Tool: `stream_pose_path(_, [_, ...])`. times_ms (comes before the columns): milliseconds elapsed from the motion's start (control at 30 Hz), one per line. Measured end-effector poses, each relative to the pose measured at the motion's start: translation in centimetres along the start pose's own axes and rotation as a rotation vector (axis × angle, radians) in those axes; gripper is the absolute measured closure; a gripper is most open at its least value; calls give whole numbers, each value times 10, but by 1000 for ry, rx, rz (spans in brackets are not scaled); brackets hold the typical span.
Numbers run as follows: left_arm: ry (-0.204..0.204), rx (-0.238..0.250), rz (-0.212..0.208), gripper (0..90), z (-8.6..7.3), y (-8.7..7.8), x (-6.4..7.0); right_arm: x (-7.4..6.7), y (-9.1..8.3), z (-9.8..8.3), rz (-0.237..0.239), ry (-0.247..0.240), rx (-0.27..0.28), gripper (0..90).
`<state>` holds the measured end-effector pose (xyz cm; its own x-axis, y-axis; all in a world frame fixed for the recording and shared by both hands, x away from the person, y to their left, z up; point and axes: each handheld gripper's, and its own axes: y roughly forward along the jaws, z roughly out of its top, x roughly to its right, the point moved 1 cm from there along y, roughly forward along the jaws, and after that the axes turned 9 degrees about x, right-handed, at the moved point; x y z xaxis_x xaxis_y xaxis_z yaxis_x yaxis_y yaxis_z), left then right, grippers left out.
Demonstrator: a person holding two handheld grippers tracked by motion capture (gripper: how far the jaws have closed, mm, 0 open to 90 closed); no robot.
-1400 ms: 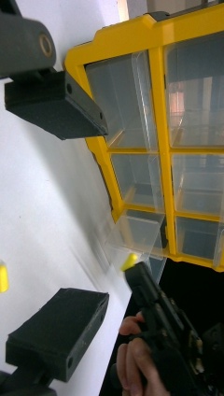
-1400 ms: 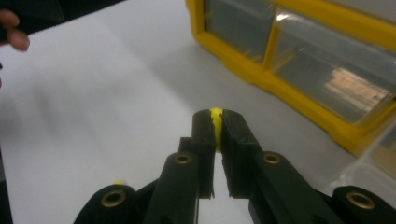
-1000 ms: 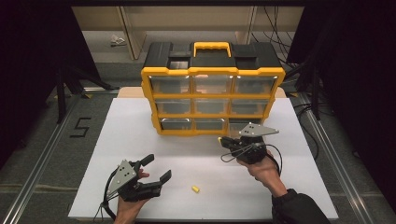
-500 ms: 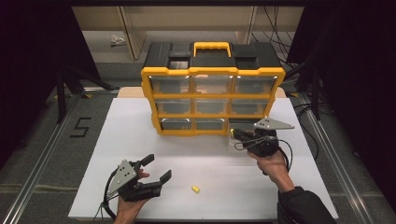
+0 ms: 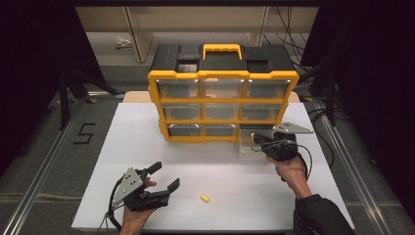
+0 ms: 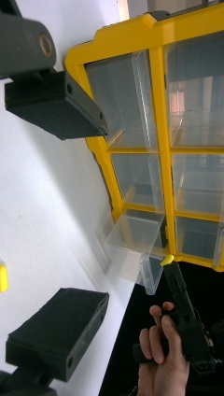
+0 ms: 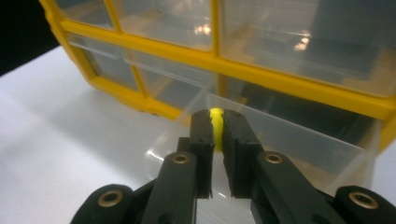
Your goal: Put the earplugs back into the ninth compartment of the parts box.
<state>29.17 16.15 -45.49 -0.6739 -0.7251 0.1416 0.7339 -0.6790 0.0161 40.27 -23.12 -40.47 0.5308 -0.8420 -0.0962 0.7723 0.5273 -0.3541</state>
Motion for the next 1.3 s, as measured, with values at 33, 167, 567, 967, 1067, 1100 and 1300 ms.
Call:
stream_pose_path(33, [0, 0, 1, 160, 0, 0, 0, 1, 0, -1, -5, -1, -3, 827])
stream_pose_path(167, [-1, 0, 1, 160, 0, 0, 0, 6, 1, -3, -21, 15, -9, 813])
stream_pose_path(567, [-1, -3, 2, 160, 0, 0, 0, 4, -3, 5, 9, 41, 18, 608])
stream_pose_path(967, [-2, -2, 4, 160, 0, 0, 0, -34, -7, 16, 110, -26, 51, 408])
stream_pose_path(1067, [0, -1, 4, 159, 0, 0, 0, -48, -5, 15, 152, -60, 31, 383])
stream_pose_path(1100, [-1, -1, 4, 159, 0, 0, 0, -57, -4, 14, 175, -78, 20, 371])
stream_pose_path(1300, [-2, 0, 5, 159, 0, 0, 0, -71, -4, 13, 208, -106, 3, 349])
